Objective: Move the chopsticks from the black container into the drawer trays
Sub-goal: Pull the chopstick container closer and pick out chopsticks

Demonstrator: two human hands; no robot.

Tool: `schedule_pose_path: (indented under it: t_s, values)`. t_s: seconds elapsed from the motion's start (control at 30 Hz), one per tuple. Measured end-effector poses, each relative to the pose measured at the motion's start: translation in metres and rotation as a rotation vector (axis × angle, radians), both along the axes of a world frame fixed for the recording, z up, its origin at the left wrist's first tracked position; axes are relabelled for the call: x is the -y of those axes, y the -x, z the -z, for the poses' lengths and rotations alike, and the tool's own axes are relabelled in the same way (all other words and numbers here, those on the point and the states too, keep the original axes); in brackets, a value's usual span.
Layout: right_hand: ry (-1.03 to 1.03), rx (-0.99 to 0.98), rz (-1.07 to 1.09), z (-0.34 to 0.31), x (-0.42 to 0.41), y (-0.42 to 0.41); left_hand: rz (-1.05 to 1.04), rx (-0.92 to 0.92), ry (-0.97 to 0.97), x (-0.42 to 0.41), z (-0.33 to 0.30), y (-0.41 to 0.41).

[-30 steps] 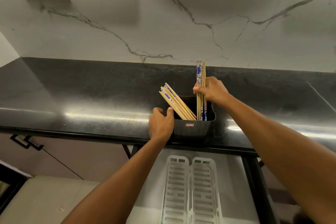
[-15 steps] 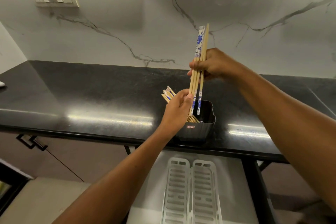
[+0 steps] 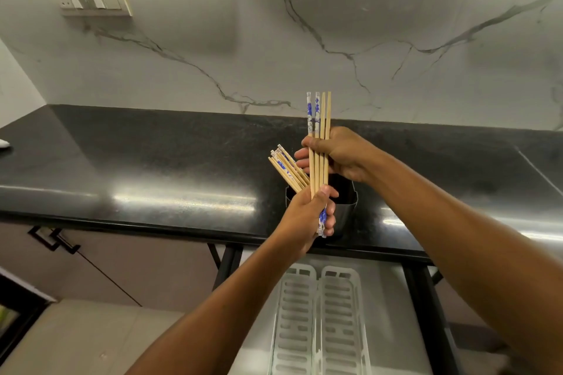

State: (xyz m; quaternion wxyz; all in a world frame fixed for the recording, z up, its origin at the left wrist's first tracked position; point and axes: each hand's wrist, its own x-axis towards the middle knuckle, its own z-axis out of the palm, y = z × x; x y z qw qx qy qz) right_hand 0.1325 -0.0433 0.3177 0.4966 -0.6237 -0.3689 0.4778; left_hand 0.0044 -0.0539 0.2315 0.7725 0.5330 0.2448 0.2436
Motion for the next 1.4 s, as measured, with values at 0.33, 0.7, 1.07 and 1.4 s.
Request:
schedule_pose_path:
  t_s: [0.33, 0.7, 1.07, 1.4]
  values:
    - [-0.452, 1.634, 0.051, -0.037, -0.003, -0.029, -0.026, -0.099, -0.14, -0.009, 0.016, 0.017]
    - [0.04, 2.117, -0.695, -0.063, -0.01, -0.021, -0.058, -0.249, -0.333, -0.021, 0.027, 0.028]
    - [-0.077, 2.082, -0.438, -0.084, -0.005, -0.025, -0.113, -0.229, -0.259, -0.029, 0.033, 0.041]
    - [-0.075, 0.671, 0.08, -0.033, 0.022, -0.008, -0.282, 0.025, -0.003, -0.038, 0.009, 0.03]
